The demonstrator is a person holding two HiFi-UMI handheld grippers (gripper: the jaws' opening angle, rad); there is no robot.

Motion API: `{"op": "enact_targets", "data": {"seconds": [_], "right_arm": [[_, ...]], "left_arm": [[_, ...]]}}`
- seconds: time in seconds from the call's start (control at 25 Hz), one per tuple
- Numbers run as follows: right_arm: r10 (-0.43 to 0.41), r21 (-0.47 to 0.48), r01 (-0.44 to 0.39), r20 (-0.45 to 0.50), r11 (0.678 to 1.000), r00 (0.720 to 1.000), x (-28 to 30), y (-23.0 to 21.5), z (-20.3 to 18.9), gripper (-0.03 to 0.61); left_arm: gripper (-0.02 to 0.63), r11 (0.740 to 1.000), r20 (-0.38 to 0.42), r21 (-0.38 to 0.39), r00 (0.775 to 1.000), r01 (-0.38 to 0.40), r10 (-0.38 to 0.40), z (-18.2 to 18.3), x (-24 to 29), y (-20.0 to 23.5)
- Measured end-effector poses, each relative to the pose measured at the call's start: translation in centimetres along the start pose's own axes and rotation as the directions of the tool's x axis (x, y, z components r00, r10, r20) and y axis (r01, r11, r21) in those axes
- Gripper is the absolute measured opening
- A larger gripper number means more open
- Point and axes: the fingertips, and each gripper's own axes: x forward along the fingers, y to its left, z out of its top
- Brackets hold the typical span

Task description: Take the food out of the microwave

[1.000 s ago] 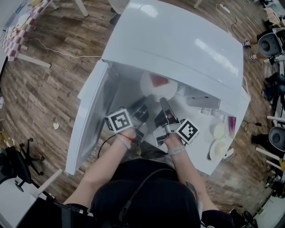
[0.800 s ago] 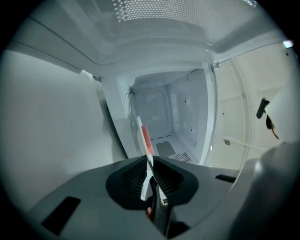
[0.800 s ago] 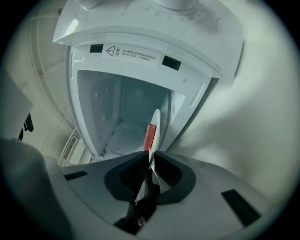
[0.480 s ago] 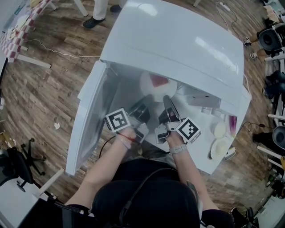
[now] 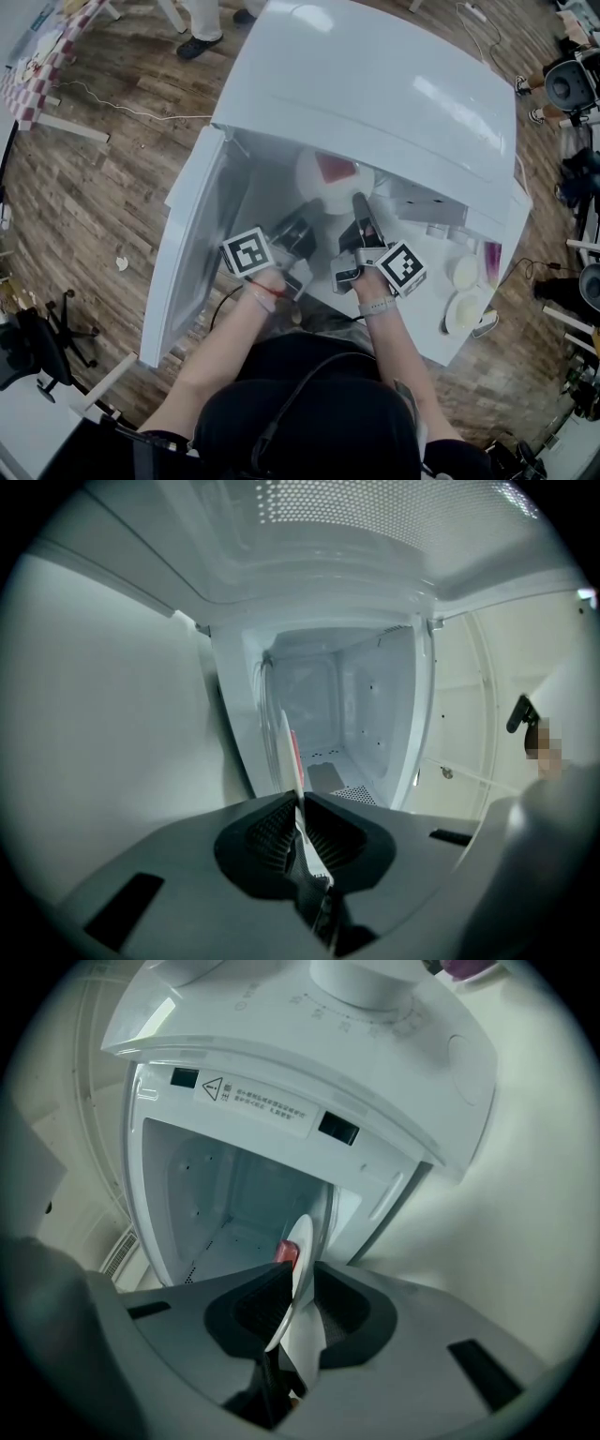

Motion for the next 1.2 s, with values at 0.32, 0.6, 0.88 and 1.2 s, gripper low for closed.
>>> {"op": "enact_targets", "data": {"seconds": [0.32,0.6,0.88,1.2], "right_arm": [[0.0,-0.031,0.0,-0.014,1.0,1.0,-0.4,0.1,-0.2,0.063],[0.023,-0.045,-0.023,-0.005,0.999,1.0,-1.4,0.4,-0.5,0.061],[0.035,-0.044,-0.034,0.02,0.998,0.999,-2.5,0.5,-1.3,0.058],[0.031,-0.03,-0.03,0.053,0.999,0.998,-4.5,0.4,-2.1,0.058]], "left_arm": [[0.037,0.997,-0.017,0.075,1.0,0.005,-0.004,-0.2,-0.4,-0.3],[0.038,0.996,-0.024,0.094,1.0,0.011,-0.009,-0.8,-1.1,-0.6],[0.038,0.992,-0.055,0.122,0.998,0.014,-0.008,-1.4,-2.0,-0.8],[0.038,0.989,-0.102,0.146,0.995,0.027,-0.012,-2.7,-3.1,-1.2]]}}
